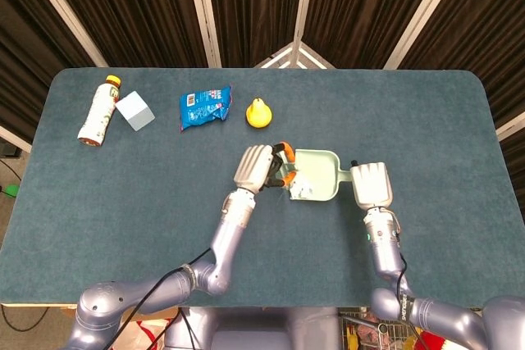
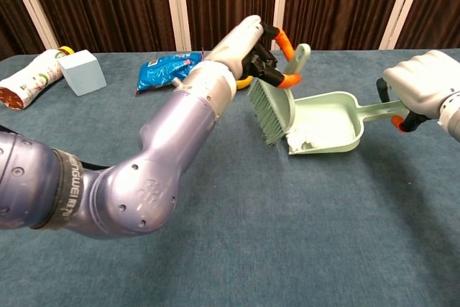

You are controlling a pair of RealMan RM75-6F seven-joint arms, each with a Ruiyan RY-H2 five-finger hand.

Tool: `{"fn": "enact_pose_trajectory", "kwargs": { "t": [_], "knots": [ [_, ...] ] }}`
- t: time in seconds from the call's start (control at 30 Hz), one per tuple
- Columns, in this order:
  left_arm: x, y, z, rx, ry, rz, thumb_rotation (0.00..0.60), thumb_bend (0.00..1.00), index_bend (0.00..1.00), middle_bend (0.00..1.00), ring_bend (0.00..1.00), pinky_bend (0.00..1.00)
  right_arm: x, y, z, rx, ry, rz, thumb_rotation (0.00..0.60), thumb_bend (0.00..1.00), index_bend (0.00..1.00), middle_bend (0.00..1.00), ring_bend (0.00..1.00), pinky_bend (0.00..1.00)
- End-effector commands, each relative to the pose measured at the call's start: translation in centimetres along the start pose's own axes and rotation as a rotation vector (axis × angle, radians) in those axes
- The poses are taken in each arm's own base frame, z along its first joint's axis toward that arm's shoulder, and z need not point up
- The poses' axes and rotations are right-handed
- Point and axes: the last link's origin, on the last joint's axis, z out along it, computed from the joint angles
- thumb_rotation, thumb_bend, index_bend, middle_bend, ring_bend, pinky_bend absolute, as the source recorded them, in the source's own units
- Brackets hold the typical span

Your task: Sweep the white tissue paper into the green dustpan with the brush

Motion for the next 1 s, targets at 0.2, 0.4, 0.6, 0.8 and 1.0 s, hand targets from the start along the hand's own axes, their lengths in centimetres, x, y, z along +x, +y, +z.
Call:
{"fn": "enact_pose_trajectory", "kwargs": {
  "t": [0.2,0.4,0.6,0.8,1.0],
  "knots": [
    [-1.9,2.5,-1.4,-0.061,-0.058,-0.055,0.600,0.38,0.78,0.95,0.98,1.00,0.3,0.1,-0.1,-0.006,0.004,0.001,0.600,0.54,0.61,0.82,0.84,0.88],
    [-0.9,3.6,-1.6,-0.107,-0.033,-0.082,0.600,0.37,0.78,0.95,0.98,1.00,0.4,0.4,-0.2,-0.013,0.002,0.002,0.600,0.54,0.61,0.82,0.84,0.88],
    [0.6,3.7,-1.7,-0.131,-0.002,-0.097,0.600,0.37,0.78,0.95,0.98,1.00,0.4,0.6,-0.4,-0.012,0.001,0.002,0.600,0.54,0.61,0.82,0.84,0.88],
    [2.3,3.0,-1.8,-0.122,0.027,-0.112,0.600,0.37,0.78,0.95,0.98,1.00,0.6,0.3,-0.6,-0.013,0.006,-0.001,0.600,0.54,0.61,0.82,0.84,0.88],
    [4.5,2.2,-1.9,-0.116,0.051,-0.117,0.600,0.37,0.78,0.95,0.98,1.00,0.4,-0.6,-0.6,-0.001,-0.001,-0.001,0.600,0.54,0.61,0.82,0.84,0.88]
  ]
}}
